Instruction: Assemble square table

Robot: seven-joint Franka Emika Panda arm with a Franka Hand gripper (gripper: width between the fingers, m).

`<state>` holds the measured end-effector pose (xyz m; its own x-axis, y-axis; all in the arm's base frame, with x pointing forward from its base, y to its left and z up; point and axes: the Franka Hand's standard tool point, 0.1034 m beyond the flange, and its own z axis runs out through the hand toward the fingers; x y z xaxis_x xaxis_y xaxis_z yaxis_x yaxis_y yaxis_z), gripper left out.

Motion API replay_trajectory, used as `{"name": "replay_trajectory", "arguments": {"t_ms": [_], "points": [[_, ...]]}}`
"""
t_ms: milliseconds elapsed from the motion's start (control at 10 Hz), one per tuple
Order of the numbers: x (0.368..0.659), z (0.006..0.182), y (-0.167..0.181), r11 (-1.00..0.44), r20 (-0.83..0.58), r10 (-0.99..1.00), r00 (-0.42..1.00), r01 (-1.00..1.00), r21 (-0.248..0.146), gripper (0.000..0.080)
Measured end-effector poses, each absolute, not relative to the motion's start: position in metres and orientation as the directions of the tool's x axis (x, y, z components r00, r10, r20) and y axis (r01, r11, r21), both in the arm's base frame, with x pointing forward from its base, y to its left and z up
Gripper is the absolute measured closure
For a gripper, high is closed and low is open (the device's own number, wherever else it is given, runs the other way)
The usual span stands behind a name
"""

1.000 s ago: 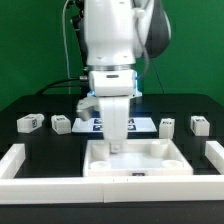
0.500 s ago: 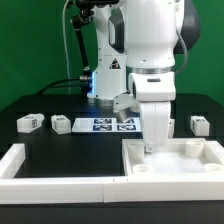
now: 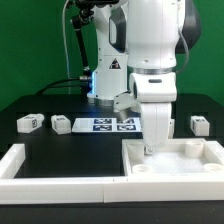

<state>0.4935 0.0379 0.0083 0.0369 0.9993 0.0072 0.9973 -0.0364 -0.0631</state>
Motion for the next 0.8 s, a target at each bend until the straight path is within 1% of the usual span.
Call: {"name": "replay_trajectory", "arguments": {"t_ms": [100, 200, 300, 400, 800], "points": [[0.4935, 0.0083, 0.0379, -0.037, 0.007, 0.999, 0.037, 0.997, -0.063, 0.0486], [0.4935, 0.0083, 0.0378, -0.037, 0.007, 0.999, 0.037, 0.997, -0.063, 0.0285], [0.4935, 0.0083, 0.0377, -0.037, 0.007, 0.999, 0.037, 0.997, -0.063, 0.0192], [0.4935, 0.0083, 0.0377, -0.037, 0.007, 0.999, 0.037, 0.997, -0.063, 0.0163], [0.4935, 0.0082, 0.0377, -0.037, 0.007, 0.999, 0.038, 0.997, -0.063, 0.0151]]}}
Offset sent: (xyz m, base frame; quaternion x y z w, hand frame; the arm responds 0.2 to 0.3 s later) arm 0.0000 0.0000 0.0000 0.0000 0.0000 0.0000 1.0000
